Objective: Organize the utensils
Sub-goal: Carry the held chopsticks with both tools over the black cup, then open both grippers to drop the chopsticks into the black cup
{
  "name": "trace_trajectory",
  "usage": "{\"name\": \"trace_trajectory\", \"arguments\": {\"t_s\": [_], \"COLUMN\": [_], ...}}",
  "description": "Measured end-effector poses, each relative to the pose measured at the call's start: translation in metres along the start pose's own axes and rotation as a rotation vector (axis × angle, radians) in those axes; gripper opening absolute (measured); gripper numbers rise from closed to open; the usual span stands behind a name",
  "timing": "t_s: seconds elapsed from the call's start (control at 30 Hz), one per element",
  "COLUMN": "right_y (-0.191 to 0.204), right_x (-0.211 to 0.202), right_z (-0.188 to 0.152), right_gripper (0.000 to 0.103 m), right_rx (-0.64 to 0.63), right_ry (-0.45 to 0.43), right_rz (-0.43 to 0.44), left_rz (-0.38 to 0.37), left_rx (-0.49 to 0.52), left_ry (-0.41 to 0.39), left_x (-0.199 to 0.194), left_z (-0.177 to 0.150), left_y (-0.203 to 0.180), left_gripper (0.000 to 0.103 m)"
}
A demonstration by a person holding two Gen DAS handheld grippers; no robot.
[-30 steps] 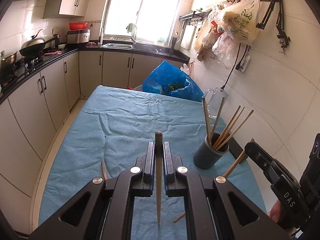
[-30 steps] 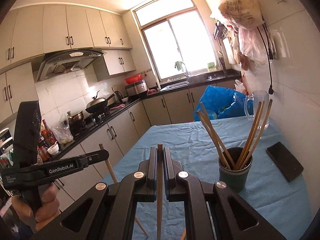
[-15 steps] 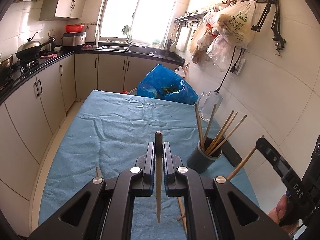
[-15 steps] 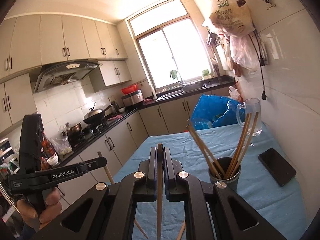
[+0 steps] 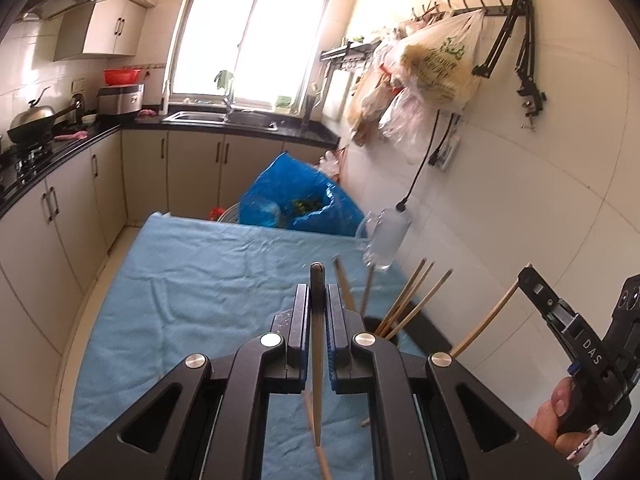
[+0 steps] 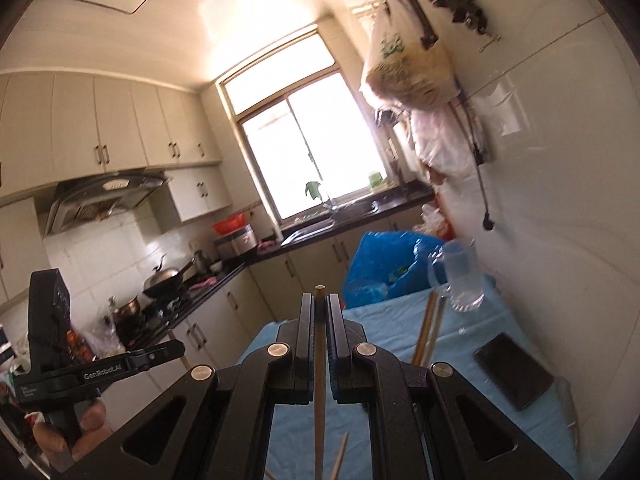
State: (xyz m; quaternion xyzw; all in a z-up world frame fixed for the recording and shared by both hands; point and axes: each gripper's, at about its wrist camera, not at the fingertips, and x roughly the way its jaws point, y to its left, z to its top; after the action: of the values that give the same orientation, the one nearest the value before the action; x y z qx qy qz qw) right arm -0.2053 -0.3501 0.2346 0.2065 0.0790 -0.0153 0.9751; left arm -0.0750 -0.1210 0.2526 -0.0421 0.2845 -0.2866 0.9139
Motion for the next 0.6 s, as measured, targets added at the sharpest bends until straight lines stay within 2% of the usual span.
{"name": "trace_trajectory", "arguments": {"t_s": [0.37,0.6], "right_y": [-0.025,-0.041], "right_x": [0.011,0.033], "right_z": [0.043,0.051], "right_gripper": [0.006,0.006], "right_rx": [0.007,0.005], "right_ry": [-0.083,-0.098], "right_rz": [-0.090,-0.129], "left_rz": [-0.078,-0.075], "left_rx": [-0.047,-0.075], "left_ry": [-0.058,-0.077], "left_x": [0.027,0.065], "left_z": [0.048,0.056], "left_y": [-0.032,-0.046], "left_gripper": [0.007,0.007]}}
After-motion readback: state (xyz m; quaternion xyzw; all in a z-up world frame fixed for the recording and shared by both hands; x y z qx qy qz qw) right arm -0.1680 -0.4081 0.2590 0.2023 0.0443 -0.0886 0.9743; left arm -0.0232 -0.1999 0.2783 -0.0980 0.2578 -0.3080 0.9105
